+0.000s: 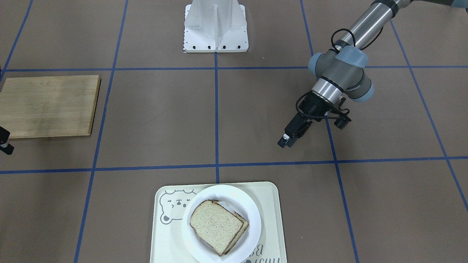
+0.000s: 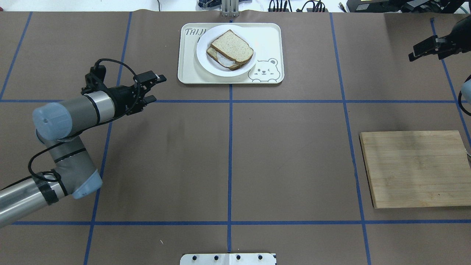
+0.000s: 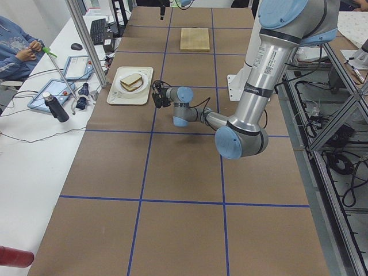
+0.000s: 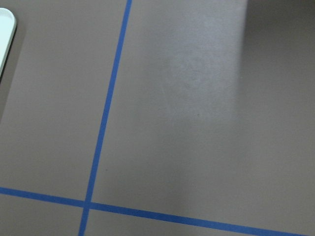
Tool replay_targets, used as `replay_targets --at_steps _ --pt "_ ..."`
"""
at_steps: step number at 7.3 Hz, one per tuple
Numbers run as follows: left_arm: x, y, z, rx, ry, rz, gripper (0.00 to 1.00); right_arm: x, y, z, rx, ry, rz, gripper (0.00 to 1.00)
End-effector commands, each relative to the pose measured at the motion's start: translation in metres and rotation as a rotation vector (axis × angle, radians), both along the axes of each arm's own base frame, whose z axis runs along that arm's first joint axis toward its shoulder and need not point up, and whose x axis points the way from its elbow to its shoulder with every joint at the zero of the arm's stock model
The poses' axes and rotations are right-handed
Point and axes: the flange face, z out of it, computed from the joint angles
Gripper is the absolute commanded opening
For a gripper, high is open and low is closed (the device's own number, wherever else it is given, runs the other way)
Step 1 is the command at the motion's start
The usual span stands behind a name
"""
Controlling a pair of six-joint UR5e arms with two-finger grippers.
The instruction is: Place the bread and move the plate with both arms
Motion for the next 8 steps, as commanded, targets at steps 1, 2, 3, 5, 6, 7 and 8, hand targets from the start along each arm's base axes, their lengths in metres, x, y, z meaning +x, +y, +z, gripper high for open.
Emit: replay_targets --at_steps 1,2,3,5,6,7,8 --pt "-0.078 -0.052 0.045 0.094 -0.333 -0.135 0.98 0.011 0.006 0.007 0.007 0.071 0.051 1.0" --pt "-0.124 -0.074 0.079 0.127 -0.58 -0.153 0.98 0.013 0.008 0.011 0.002 0.075 0.054 1.0" --pt "-0.151 -0.088 0.103 0.182 -0.853 -0.097 0.98 0.015 0.011 0.014 -0.002 0.076 0.054 1.0" --pt "-0.214 -0.119 0.11 0.251 -1.228 0.094 0.98 0.021 0.014 0.015 0.0 0.078 0.06 1.0" --pt "-0.26 -0.128 0.1 0.212 -1.228 0.233 0.98 0.027 0.015 0.02 -0.002 0.085 0.061 1.0" --pt "-0.307 -0.125 0.091 0.208 -1.092 0.386 0.98 0.036 0.015 0.024 0.003 0.105 0.04 1.0" --pt "-0.341 -0.111 0.083 0.222 -0.962 0.509 0.98 0.047 0.009 0.023 -0.022 0.146 -0.013 1.0"
